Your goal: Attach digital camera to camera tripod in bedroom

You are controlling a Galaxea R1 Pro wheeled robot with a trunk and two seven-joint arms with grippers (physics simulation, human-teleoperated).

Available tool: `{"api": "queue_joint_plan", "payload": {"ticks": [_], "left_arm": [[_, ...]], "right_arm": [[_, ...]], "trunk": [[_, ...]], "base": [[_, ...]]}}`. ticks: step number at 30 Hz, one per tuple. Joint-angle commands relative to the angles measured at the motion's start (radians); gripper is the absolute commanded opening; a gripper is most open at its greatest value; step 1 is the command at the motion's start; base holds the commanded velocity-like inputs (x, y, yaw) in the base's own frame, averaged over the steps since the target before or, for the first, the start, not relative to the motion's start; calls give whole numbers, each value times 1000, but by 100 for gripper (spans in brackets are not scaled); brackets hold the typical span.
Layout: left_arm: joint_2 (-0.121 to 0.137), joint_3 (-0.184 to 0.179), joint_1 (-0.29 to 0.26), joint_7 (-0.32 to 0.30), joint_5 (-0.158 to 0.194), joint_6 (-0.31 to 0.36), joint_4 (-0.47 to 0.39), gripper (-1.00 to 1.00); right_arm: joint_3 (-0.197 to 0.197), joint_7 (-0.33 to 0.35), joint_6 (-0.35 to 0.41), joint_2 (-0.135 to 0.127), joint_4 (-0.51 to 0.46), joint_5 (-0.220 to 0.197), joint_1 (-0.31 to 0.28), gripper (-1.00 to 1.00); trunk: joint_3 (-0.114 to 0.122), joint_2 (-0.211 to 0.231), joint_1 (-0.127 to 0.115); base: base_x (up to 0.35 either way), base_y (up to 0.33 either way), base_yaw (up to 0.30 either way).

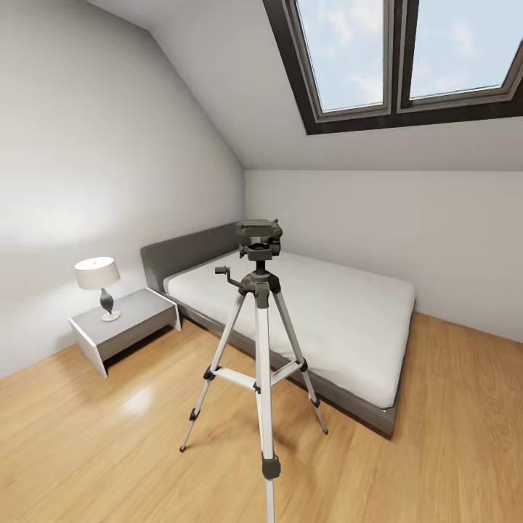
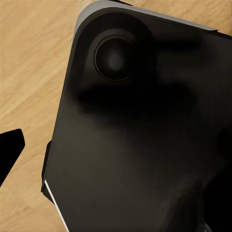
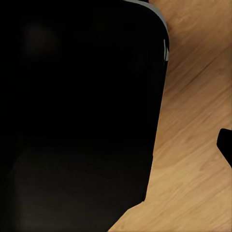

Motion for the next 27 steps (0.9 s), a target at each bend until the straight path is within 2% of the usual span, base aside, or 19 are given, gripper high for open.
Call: {"api": "queue_joint_plan", "payload": {"ticks": [1,16,27], "left_arm": [[0,1,0,0,4,-2,-1,100],[-2,0,0,0,3,-1,-1,100],[-2,-2,0,-1,1,-2,-2,100]], "right_arm": [[0,1,-2,0,0,9,0,100],[-3,-9,-39,0,-20,10,0,100],[-1,-3,-43,3,-126,8,0,100]], "trunk": [[-1,0,0],[-1,0,0],[-1,0,0]], "base": [[0,0,0],[0,0,0],[0,0,0]]}}
